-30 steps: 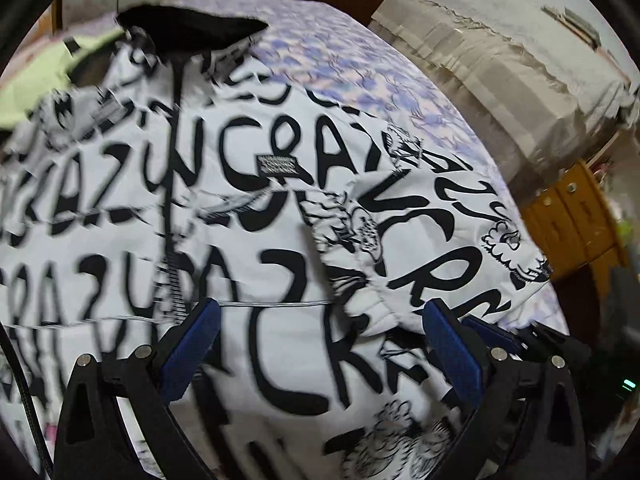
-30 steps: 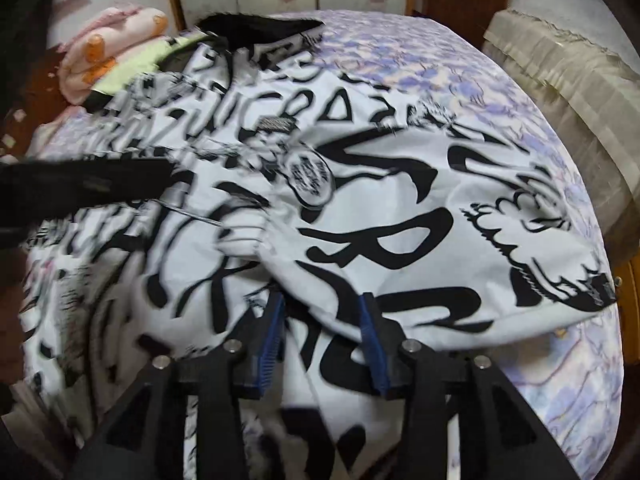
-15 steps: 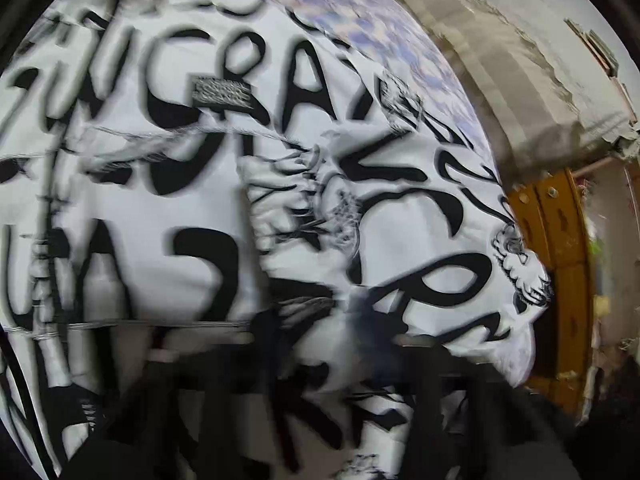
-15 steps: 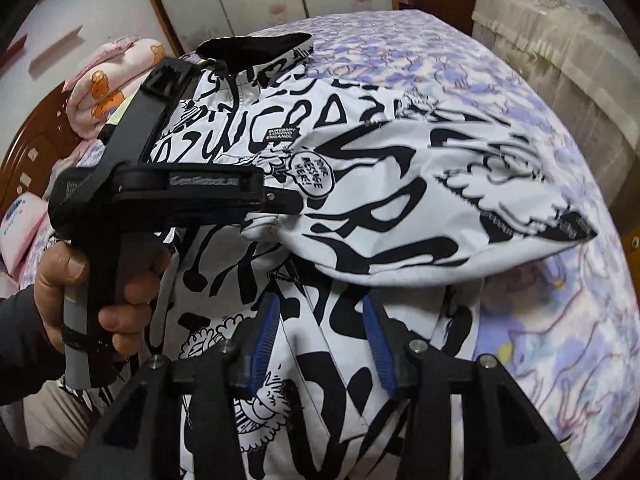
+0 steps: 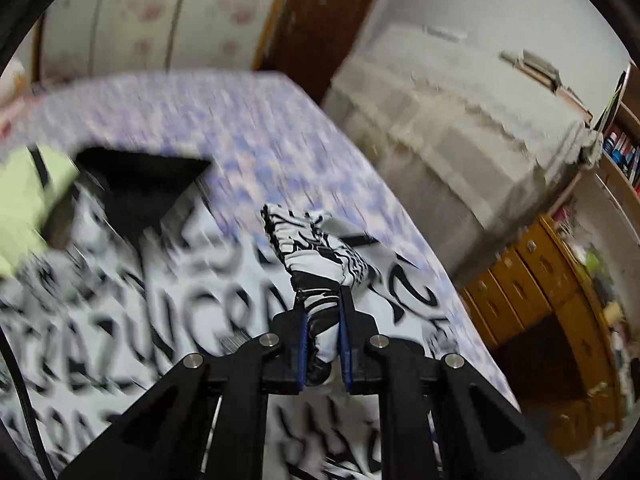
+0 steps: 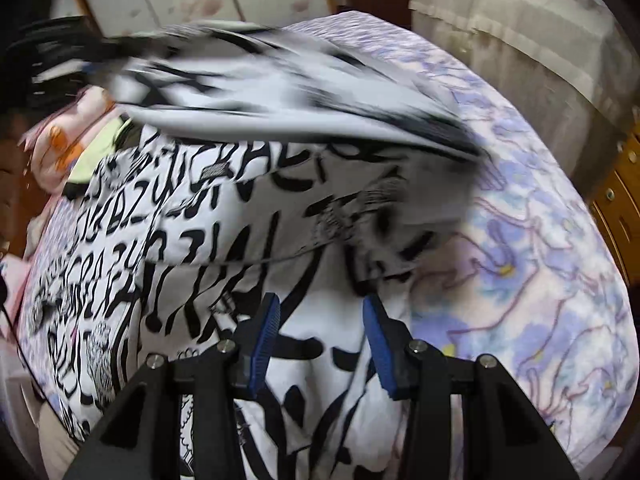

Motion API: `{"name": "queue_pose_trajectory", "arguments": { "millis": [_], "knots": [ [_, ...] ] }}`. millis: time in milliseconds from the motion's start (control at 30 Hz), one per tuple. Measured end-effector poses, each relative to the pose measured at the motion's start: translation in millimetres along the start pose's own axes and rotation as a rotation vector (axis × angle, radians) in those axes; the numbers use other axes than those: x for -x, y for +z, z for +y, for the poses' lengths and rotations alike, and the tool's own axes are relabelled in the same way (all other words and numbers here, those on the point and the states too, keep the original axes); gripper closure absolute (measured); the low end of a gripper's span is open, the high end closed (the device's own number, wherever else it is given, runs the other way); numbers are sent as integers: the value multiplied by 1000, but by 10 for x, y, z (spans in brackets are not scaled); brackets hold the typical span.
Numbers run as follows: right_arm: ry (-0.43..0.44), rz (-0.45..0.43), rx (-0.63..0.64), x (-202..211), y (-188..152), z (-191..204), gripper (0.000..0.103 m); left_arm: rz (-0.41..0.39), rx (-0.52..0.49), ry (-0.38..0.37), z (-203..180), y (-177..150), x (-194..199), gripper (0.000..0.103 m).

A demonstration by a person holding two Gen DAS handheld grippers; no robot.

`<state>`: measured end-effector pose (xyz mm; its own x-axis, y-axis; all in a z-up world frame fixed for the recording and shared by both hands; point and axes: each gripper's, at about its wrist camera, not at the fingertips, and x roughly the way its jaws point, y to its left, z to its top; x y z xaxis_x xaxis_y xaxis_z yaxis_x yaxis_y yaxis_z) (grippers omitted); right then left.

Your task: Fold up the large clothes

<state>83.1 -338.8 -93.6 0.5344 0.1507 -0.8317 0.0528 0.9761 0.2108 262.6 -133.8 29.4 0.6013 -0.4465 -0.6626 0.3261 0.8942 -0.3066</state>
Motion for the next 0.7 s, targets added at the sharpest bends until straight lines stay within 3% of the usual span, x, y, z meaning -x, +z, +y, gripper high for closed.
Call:
{"name": "queue_pose_trajectory", "arguments": {
  "millis": [100,200,267,400,500,600,700],
  "knots": [
    [-17,-4,-5,10,4,-43,60,-62,-3,75,335,-8,325,93],
    [-23,7,-9,-23,-5,-64,60,-56,35,162,751,-220,436,93],
    [-29,15,-9,-59,-8,-69,59,-12,91,219,1085,-478,382,92],
    [-40,36,2,-121,-5,-63,60,151,161,334,1695,-1147,73,91],
    [-30,54,16,-166,40,-23,59,285,241,360,2015,-1506,-172,78],
    [15,41,10,-148,182,19,59,296,324,297,2206,-1575,-235,66],
    [78,16,-46,-169,426,-1,39,267,342,261,2252,-1485,-289,41]
  ]
}}
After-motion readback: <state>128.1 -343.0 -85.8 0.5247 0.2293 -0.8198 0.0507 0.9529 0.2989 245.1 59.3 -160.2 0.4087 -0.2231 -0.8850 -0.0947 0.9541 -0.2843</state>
